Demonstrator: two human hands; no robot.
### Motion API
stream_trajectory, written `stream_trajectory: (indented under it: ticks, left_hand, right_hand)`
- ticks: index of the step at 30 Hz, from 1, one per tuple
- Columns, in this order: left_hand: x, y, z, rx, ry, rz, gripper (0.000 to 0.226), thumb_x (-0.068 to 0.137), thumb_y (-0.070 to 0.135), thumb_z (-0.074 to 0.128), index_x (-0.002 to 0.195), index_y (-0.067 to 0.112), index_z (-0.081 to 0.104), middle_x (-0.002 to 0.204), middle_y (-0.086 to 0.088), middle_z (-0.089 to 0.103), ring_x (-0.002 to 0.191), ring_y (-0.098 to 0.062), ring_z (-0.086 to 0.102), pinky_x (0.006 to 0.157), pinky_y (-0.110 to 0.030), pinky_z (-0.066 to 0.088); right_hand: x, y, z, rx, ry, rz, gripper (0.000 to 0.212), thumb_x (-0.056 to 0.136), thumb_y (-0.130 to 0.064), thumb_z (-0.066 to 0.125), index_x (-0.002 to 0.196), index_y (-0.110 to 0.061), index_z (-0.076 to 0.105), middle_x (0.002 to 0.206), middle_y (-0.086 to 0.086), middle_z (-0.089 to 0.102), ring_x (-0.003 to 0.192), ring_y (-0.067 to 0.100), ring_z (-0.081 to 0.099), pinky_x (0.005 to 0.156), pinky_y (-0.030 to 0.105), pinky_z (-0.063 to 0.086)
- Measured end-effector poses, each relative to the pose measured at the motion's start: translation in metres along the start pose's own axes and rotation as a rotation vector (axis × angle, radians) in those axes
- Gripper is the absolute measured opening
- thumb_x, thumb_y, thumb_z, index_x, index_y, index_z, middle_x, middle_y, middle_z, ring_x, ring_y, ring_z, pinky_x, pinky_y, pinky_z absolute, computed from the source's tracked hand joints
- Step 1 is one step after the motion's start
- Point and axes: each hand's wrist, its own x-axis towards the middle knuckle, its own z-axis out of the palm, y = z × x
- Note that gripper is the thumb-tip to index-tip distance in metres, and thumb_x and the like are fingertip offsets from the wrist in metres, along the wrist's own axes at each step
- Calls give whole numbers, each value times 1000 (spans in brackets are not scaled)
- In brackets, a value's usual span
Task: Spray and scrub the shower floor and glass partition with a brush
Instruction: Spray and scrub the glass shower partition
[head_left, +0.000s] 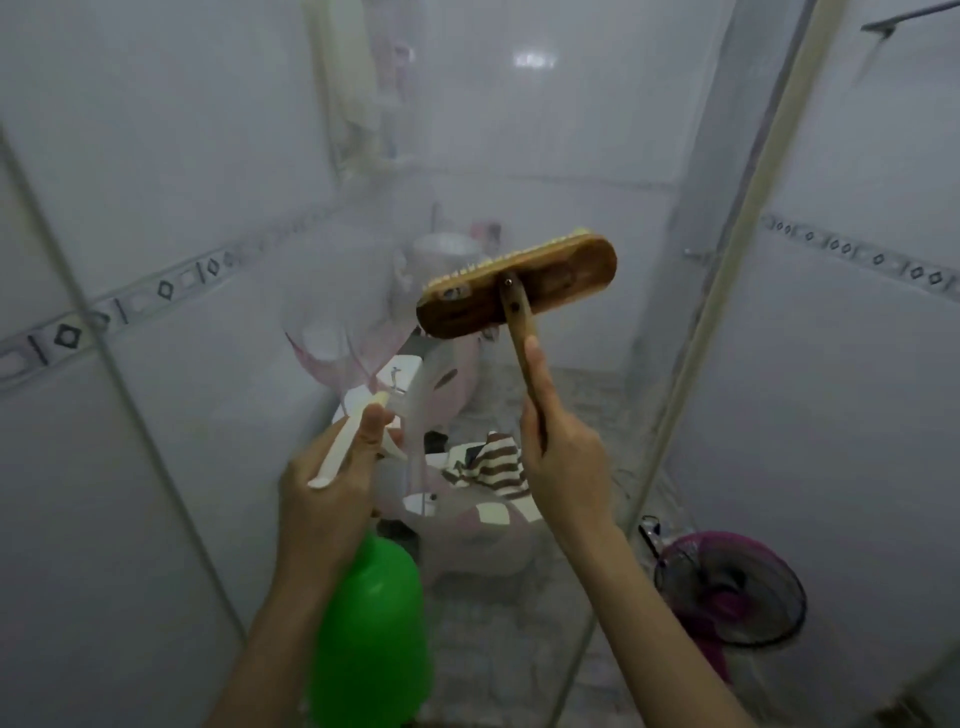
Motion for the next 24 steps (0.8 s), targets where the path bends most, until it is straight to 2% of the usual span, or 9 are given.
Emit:
stream_trajectory:
  ticks: [3,5,7,9,12,15,19,22,24]
  left_hand:
    - [-13,-15,-13,-3,93,-8,44,89,56,50,96,23,79,82,8,80,61,-10,66,47,-17,49]
    - [-23,-23,-25,17,124,-10,34,91,54,49,91,33,77,81,19,78,71,-8,72,45,-18,50]
    - [-27,-28,-34,54,127,-16,29,92,54,49,81,49,75,83,20,78,82,-10,74,53,-25,55]
    - [-26,-31,-43,85,125,-27,33,94,57,48,75,55,74,86,14,79,90,-12,74,66,-35,57]
    - [-17,-37,-52,115,116,-57,44,93,71,48,74,41,74,80,9,77,85,-17,73,67,-36,57]
    - [0,-36,-72,108,128,-52,56,88,68,48,69,20,72,69,-2,74,74,-21,72,75,-37,56]
    - [17,-26,-95,38,150,-16,64,93,62,54,65,5,62,58,-10,61,54,-19,58,60,-30,46]
    - [28,-27,-110,46,115,21,57,99,55,50,66,13,66,62,-8,66,60,-24,65,64,-32,51]
    - [38,-26,-117,42,66,49,50,99,58,48,68,25,70,70,-2,74,73,-25,72,73,-35,56]
  right_hand:
    - [-71,30,13,-7,-128,69,62,99,-26,48,151,-40,16,53,-8,41,39,3,29,40,13,22]
    - [-121,32,20,33,-262,178,69,98,-23,50,150,-46,11,55,-6,46,38,2,32,38,15,26]
    - [-126,17,33,99,-281,196,66,99,-22,47,149,-47,12,65,-1,52,41,0,35,40,12,28]
    - [-90,-9,48,74,-220,73,62,101,-24,43,150,-46,11,63,-5,48,44,1,37,41,12,31]
    - [-38,-38,62,-10,-196,-46,55,103,-30,33,153,-36,11,55,-2,47,41,12,44,38,25,37]
    - [-63,-30,72,-35,-185,-1,58,102,-27,40,151,-39,12,57,-3,51,42,12,45,38,30,43]
    - [-103,-24,70,9,-221,91,58,100,-25,43,150,-39,20,80,5,66,58,15,57,45,30,48]
    - [-60,-76,85,-23,-149,61,52,101,-32,36,151,-33,23,61,-1,59,42,10,44,36,18,28]
    - [-27,-107,99,-64,-140,-16,53,102,-27,37,152,-30,19,53,0,48,37,5,31,38,16,16]
